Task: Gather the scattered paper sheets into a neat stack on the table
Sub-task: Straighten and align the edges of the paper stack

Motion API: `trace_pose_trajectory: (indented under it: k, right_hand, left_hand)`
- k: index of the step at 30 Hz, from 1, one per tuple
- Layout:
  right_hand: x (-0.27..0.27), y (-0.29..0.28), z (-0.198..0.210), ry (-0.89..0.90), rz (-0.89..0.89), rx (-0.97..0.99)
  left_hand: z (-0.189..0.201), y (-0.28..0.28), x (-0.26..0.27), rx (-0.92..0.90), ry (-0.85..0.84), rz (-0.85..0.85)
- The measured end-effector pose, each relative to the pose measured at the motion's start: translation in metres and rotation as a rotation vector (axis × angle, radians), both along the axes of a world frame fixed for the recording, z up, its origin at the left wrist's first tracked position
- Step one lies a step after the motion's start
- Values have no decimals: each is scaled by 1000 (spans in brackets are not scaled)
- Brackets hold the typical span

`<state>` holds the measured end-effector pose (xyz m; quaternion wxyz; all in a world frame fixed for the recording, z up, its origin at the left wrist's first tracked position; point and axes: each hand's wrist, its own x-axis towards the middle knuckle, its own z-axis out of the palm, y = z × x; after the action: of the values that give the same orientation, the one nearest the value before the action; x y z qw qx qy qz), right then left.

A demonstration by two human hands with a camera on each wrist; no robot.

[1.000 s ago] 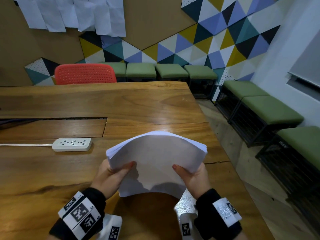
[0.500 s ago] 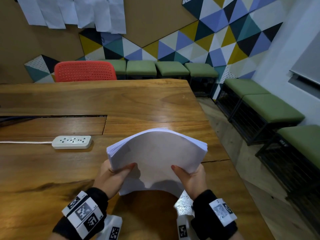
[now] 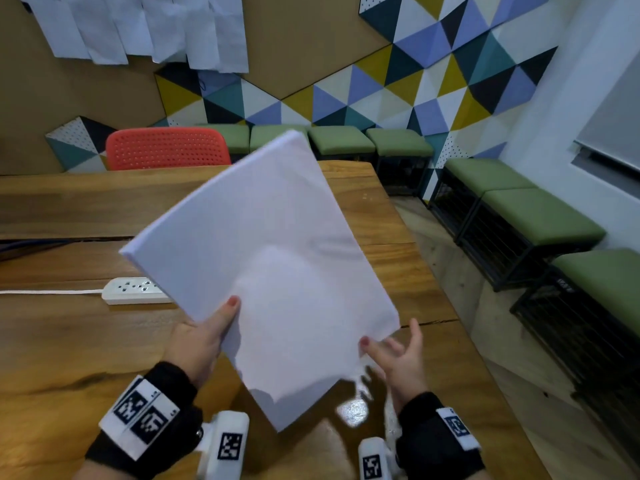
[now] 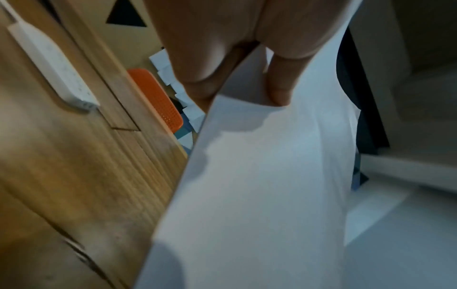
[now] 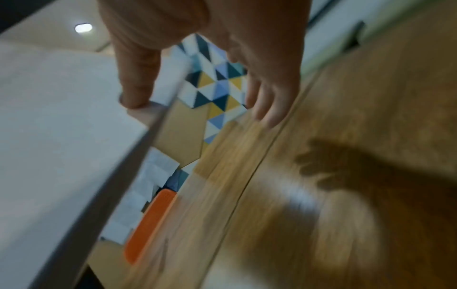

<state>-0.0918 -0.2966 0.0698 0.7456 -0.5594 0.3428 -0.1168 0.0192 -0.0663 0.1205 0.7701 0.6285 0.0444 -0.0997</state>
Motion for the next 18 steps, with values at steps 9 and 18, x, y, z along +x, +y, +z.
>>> trace_pose_trajectory:
  k: [9,18]
  right_hand:
    - [10,14,13,-418,186,408]
    - [-3,-29,21,-286,212,-75]
  left_hand:
    - [-21,-3,-2,-394,223,-187]
    - [-11,60,18,-40,56,-396]
